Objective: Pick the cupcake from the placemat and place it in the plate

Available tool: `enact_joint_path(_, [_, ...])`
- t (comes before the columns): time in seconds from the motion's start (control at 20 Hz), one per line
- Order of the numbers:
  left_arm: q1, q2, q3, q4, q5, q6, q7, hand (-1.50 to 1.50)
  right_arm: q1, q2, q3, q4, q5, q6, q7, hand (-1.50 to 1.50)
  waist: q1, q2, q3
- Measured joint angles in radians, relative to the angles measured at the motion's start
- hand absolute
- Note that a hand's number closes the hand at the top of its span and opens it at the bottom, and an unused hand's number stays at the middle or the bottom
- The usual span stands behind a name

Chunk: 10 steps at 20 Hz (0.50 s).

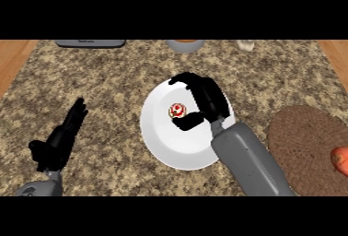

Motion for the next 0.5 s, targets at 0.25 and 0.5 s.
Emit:
enact_joint_path(0.25, [0.002, 0.002, 0.006, -0.006, -0.001, -0.005, 0.01, 0.0, -0.03, 0.005, -0.009, 0.054, -0.13, -0.079, -0.012, -1.5, -0.002, 0.0, 0.0])
enact_joint_path(0.5, [-0.007, -0.003, 0.01, 0.01, -0.006, 0.003, 0.001, 0.0, -0.013, 0.007, -0.129, 0.044, -0.293, -0.099, -0.103, -1.5, -0.008, 0.001, 0.001])
